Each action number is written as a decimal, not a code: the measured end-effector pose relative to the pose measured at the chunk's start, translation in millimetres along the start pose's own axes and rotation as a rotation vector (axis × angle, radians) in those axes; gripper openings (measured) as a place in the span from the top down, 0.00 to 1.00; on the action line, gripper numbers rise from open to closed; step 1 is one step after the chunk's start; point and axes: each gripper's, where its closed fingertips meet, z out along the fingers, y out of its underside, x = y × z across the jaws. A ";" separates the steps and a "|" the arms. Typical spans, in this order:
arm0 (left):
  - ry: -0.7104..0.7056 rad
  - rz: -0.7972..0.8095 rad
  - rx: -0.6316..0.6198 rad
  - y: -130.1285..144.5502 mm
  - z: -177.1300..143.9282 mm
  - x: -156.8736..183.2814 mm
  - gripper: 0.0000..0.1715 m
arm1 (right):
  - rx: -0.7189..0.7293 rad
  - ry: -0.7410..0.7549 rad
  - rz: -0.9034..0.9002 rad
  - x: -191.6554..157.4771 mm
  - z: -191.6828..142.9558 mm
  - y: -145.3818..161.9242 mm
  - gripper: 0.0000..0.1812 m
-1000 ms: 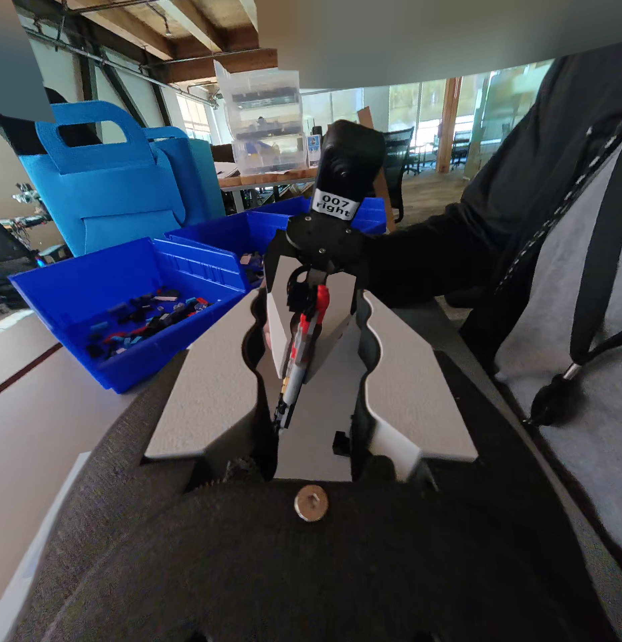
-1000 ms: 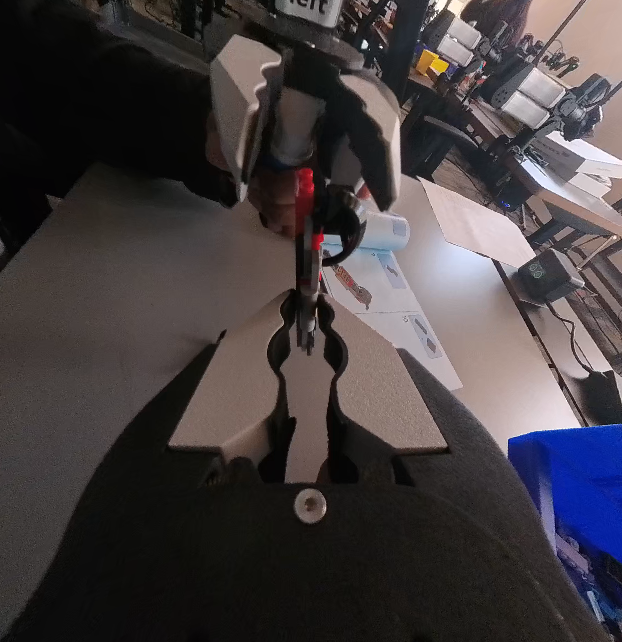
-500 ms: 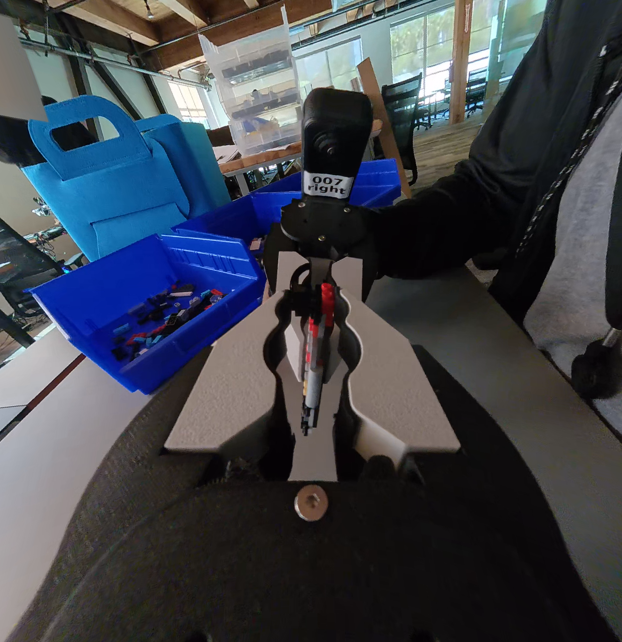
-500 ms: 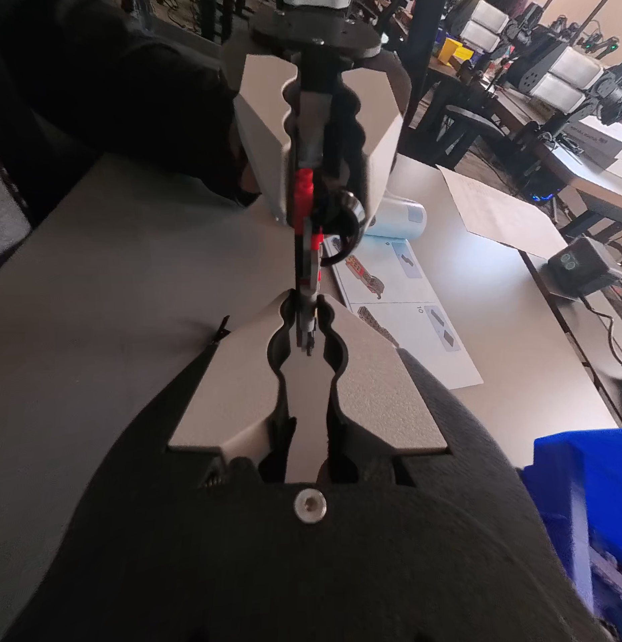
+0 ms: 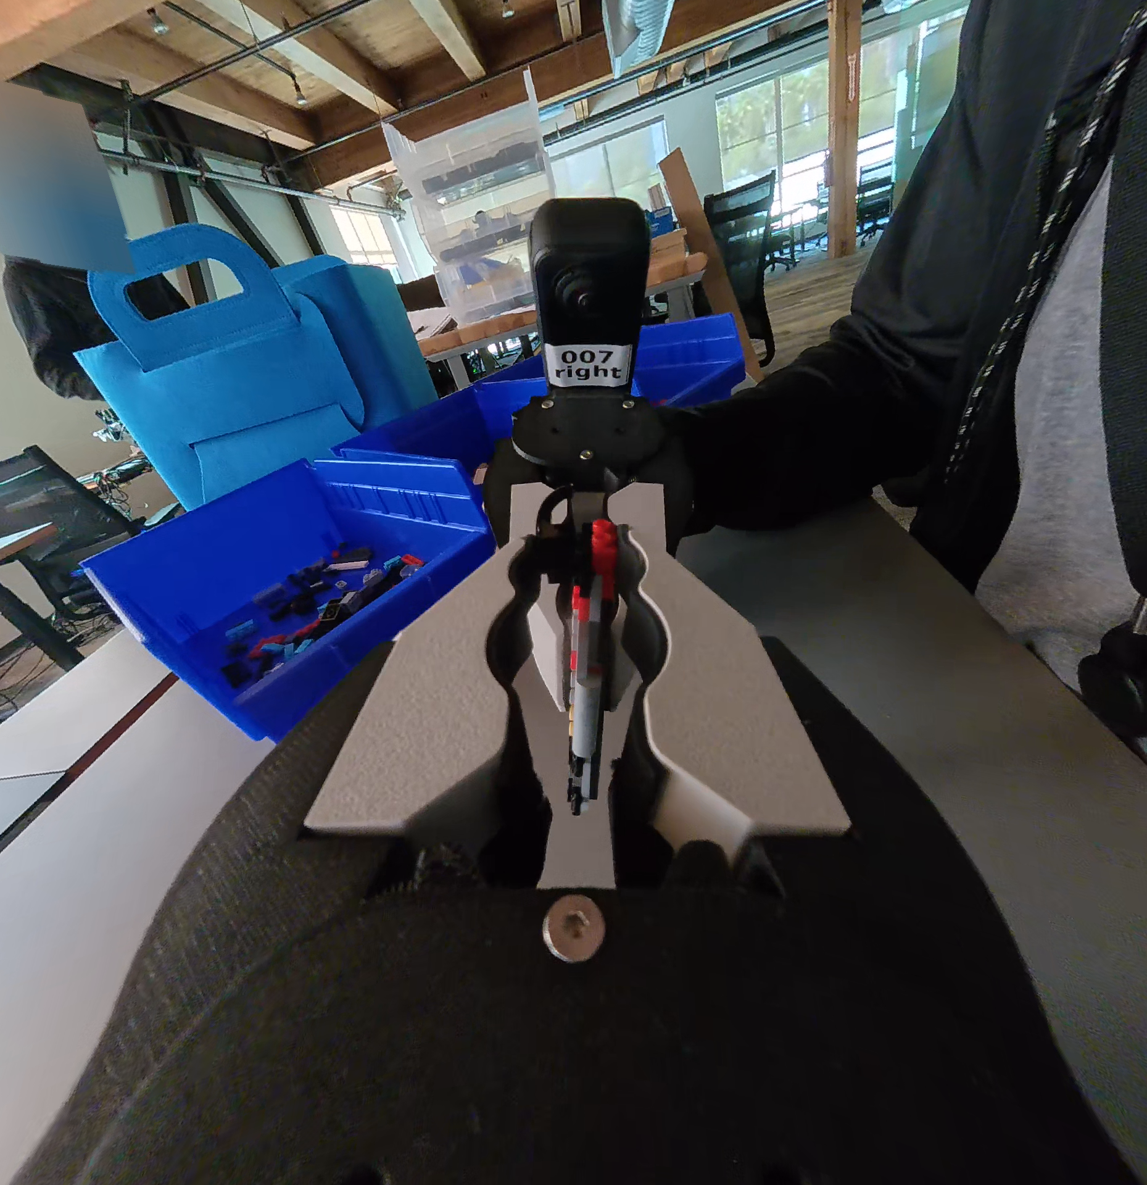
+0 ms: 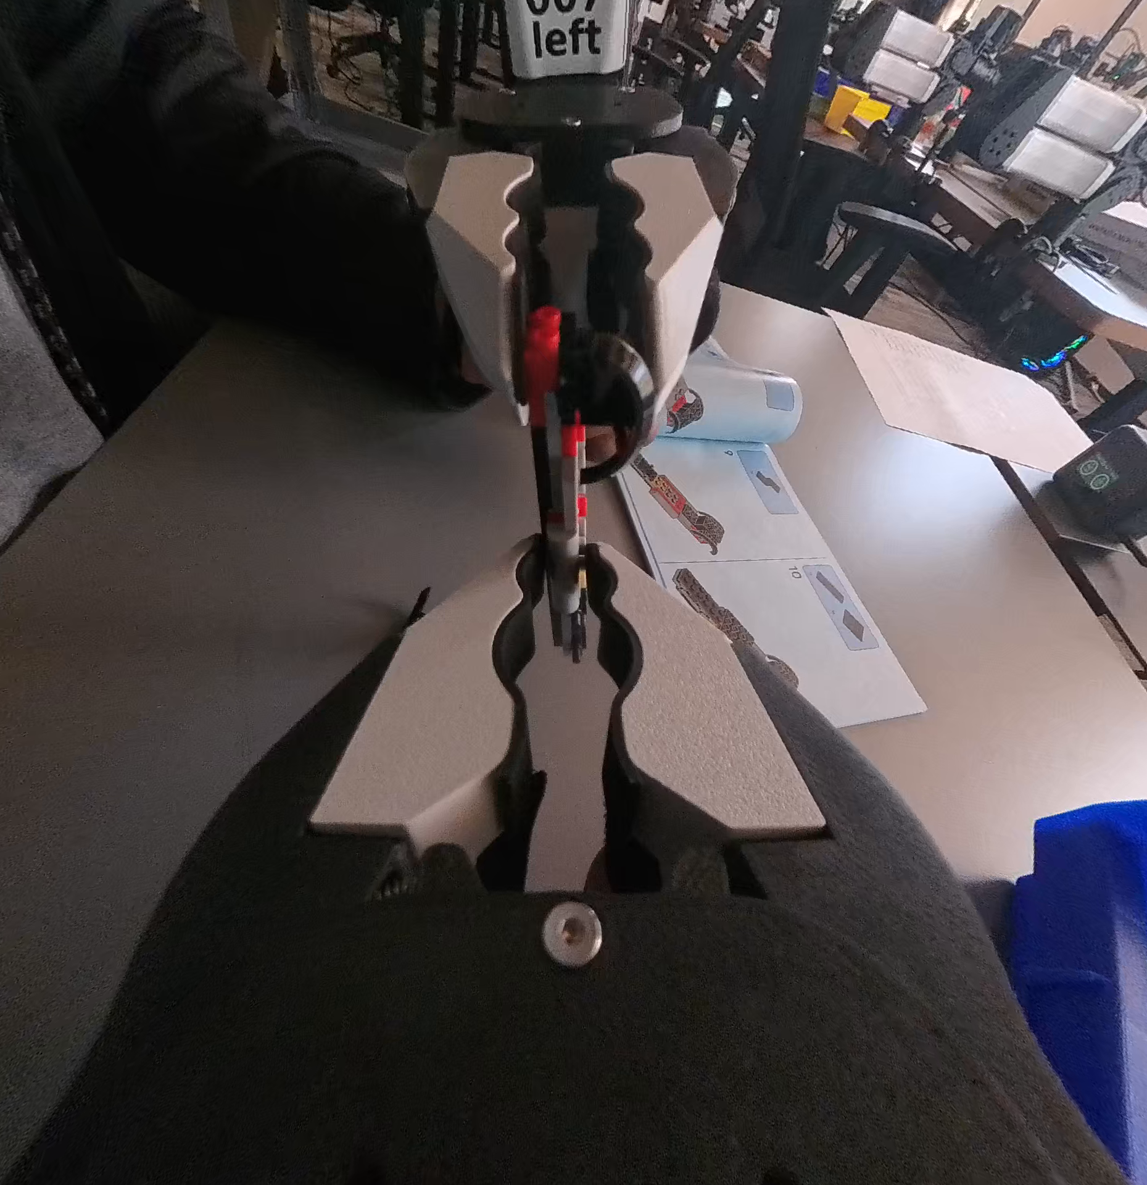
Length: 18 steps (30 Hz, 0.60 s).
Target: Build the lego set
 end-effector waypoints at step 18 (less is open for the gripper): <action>-0.027 -0.132 0.025 5.7 -0.7 -8.1 0.83 | 0.068 0.042 -0.014 8.6 -9.0 -6.5 0.92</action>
